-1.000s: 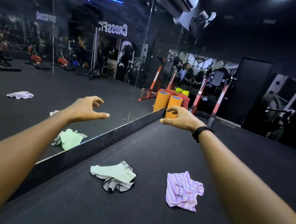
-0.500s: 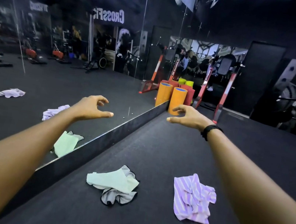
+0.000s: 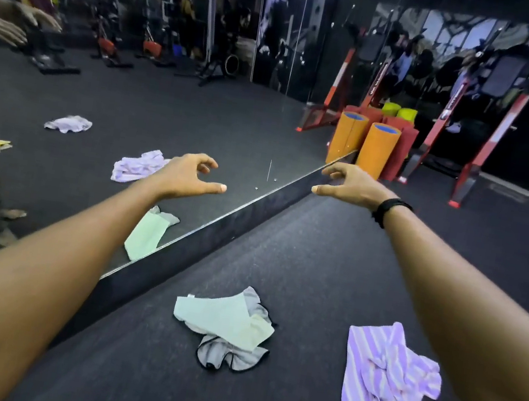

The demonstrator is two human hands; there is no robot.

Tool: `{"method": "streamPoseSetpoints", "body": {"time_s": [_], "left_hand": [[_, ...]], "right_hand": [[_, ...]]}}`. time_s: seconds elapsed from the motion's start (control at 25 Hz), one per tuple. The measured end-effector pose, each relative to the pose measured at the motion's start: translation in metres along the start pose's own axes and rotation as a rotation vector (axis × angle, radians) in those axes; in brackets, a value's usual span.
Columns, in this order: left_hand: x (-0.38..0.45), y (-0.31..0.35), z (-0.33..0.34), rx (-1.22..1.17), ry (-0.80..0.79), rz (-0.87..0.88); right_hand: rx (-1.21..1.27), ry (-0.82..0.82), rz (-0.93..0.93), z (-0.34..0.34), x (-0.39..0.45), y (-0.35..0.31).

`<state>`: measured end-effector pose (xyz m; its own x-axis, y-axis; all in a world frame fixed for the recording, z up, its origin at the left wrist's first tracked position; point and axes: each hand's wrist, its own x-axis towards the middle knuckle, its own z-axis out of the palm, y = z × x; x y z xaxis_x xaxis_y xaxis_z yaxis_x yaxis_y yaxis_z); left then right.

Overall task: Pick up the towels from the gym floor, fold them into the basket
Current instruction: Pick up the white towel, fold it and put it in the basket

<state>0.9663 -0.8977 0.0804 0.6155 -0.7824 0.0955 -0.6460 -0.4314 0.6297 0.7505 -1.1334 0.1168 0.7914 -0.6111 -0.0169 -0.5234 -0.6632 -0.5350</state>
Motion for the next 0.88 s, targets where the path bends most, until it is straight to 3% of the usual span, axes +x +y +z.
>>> {"method": "streamPoseSetpoints", "body": {"time_s": [0.52, 0.88], "left_hand": [[0.313, -0.214, 0.208, -0.040, -0.400, -0.183], [0.377, -0.397, 0.441, -0.035, -0.654, -0.360]], "right_hand": [[-0.004, -0.260, 0.366, 0.214, 0.308, 0.178], [0.059, -0.449, 0.552, 0.467, 0.414, 0.376]]}}
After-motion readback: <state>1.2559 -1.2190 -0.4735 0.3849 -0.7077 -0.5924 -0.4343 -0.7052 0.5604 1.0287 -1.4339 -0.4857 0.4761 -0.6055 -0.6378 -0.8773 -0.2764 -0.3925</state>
